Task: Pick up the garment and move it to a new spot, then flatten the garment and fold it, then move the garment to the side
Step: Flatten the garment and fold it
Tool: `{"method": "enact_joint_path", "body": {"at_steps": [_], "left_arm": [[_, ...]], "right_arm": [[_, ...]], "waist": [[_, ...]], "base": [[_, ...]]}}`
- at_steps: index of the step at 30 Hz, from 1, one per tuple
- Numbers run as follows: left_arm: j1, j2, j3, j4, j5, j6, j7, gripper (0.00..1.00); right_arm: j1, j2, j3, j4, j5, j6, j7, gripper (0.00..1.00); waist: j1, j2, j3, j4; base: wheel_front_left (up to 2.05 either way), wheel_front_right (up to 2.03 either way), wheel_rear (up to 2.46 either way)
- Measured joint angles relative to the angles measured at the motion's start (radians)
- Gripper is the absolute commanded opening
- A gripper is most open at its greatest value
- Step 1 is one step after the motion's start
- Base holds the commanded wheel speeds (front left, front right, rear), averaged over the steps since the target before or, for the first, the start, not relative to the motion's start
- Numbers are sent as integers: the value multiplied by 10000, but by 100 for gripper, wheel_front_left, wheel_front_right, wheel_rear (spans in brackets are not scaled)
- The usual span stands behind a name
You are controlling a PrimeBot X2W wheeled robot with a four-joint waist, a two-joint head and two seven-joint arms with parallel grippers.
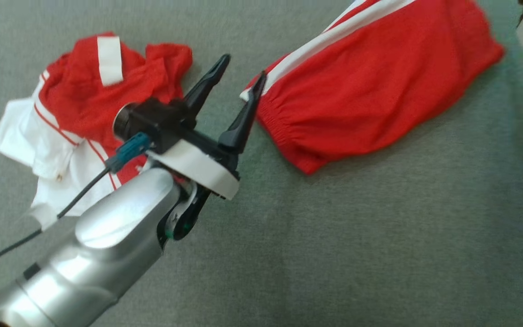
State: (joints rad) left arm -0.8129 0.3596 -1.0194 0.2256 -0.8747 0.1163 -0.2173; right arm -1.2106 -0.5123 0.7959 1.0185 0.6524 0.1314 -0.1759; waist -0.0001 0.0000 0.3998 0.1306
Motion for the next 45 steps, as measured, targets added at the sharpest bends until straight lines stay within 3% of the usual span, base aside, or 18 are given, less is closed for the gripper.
{"method": "enact_joint_path", "body": {"at_steps": [8,14,22,29,33,45], "left_arm": [[769,13,844,15,-226,474,-309,100],[1887,-247,1691,15,196,704,-349,100],[4464,-947,3239,-44,1672,849,-351,100],[6060,-1722,4355,205,2378,403,-349,100],[6791,-2059,5139,196,2857,142,-349,100],[7310,-2673,6314,161,3985,-865,-349,100]], "right_arm": [[968,171,-750,-748,295,0,-723,100],[2717,326,-2815,-2568,-445,0,-754,100],[6712,1877,-5189,-4537,-2445,0,-796,100],[9655,3538,-7177,-6046,-3960,0,-796,100],[11127,4339,-7582,-6805,-4521,0,-794,100],[11569,4600,-7984,-7662,-5022,0,-794,100]], "waist": [[-1,0,-1192,-435],[-2,0,-2191,-762],[-2,1,-3341,-1148],[0,1,-3891,-1359],[0,1,-3965,-1431],[2,0,-3298,-1341]], "base": [[0,0,0],[0,0,0],[0,0,0],[0,0,0],[0,0,0],[0,0,0]]}}
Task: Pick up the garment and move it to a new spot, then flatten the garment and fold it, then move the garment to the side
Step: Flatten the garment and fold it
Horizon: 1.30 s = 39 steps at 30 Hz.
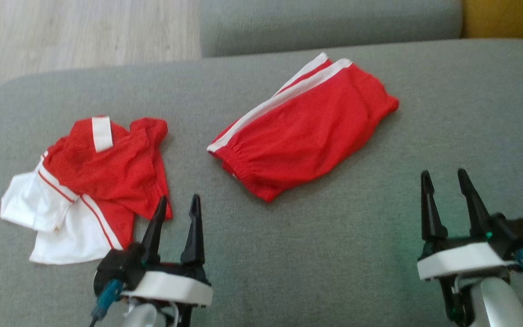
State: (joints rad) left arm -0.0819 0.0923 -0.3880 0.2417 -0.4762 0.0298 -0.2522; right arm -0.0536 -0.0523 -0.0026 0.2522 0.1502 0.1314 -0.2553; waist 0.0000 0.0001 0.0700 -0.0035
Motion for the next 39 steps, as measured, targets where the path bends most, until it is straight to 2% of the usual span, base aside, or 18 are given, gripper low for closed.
{"method": "enact_joint_path", "body": {"at_steps": [5,7,10,16,21,26,33,39], "left_arm": [[-514,-213,42,6,301,-230,0,100],[-910,-286,50,8,431,-397,0,100],[-1266,-364,42,-4,504,-489,0,100],[-1710,-418,58,-113,537,-568,0,100],[-1941,-431,-100,-341,104,-564,-2,100],[-2291,-453,-336,-428,65,-550,-2,100],[-2449,-462,-481,-537,-82,-566,-2,100],[-2479,-466,-508,-564,-82,-562,-2,100]], "right_arm": [[-913,31,-142,121,-412,0,284,100],[-2168,23,-458,431,-723,0,794,100],[-3493,-134,-805,1114,-500,0,1480,100],[-5539,-1329,-1237,3020,-372,0,2476,100],[-6753,-1979,-1315,4755,-437,0,3035,100],[-7488,-2499,-765,6086,-242,0,3277,100],[-8135,-2959,522,6884,274,0,3392,100],[-8659,-3333,1762,7225,1068,0,3919,100]], "waist": [[1,0,626,212],[2,0,1065,401],[3,0,1508,644],[4,-1,2331,1220],[3,0,2872,1703],[2,-1,3286,2096],[0,-1,3613,2374],[0,-1,3735,2427]], "base": [[0,0,0],[0,0,0],[0,0,0],[0,0,0],[0,0,0],[0,0,0],[0,0,0],[0,0,0]]}}
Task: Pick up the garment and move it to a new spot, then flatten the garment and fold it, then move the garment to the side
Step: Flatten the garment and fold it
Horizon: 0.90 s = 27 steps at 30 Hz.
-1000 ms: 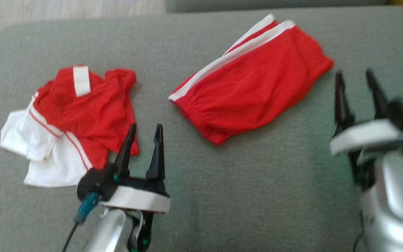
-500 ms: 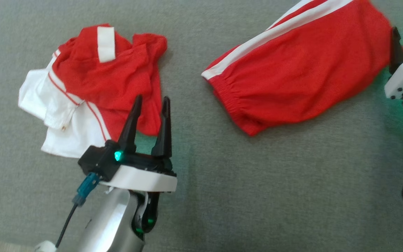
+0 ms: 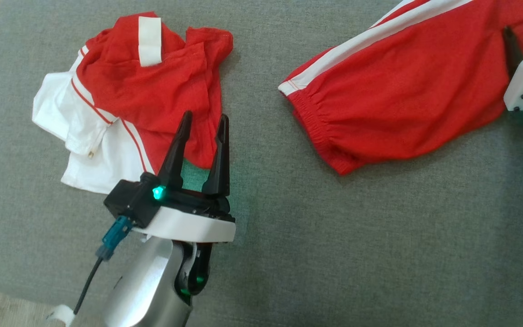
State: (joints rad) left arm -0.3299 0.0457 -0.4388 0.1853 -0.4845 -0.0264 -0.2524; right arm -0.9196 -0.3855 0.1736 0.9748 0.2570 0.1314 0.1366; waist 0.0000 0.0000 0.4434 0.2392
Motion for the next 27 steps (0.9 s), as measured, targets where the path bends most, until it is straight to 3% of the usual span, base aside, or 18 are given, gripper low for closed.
{"method": "enact_joint_path", "body": {"at_steps": [1,2,10,18,27], "left_arm": [[-11,-2,4,-2,0,0,0,100],[-18,-2,12,-6,2,2,0,100],[-22,-8,107,10,107,12,0,100],[163,-13,253,326,364,52,-13,100],[682,-10,476,512,370,86,-13,100]], "right_arm": [[-39,-38,167,29,178,0,71,44],[-61,-71,297,40,376,0,132,0],[-23,-109,1394,15,1975,0,196,0],[1004,-399,1847,-449,3340,0,-669,0],[2387,-1093,1135,-627,3929,0,-1653,0]], "waist": [[0,0,-2,-5],[0,0,-6,-14],[1,0,-257,-286],[0,0,-1055,-822],[-1,0,-2145,-1540]], "base": [[0,0,0],[0,0,0],[0,0,0],[0,0,0],[0,0,0]]}}
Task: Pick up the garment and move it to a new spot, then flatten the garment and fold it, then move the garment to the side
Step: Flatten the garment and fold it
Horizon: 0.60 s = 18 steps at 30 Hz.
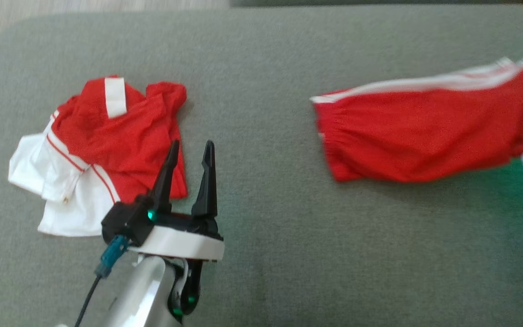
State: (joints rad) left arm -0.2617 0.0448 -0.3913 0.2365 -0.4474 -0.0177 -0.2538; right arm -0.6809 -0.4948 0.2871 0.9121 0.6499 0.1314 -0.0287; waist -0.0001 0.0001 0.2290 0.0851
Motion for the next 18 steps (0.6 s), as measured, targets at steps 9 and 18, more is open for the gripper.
{"method": "enact_joint_path", "body": {"at_steps": [9,18], "left_arm": [[714,4,198,96,77,-6,0,100],[794,8,336,98,173,-92,0,100]], "right_arm": [[1060,-138,-1741,1141,-293,0,-984,0],[1087,270,-2489,1570,-748,0,-1538,0]], "waist": [[-2,0,-796,-310],[2,0,-836,-229]], "base": [[0,0,0],[0,0,0]]}}
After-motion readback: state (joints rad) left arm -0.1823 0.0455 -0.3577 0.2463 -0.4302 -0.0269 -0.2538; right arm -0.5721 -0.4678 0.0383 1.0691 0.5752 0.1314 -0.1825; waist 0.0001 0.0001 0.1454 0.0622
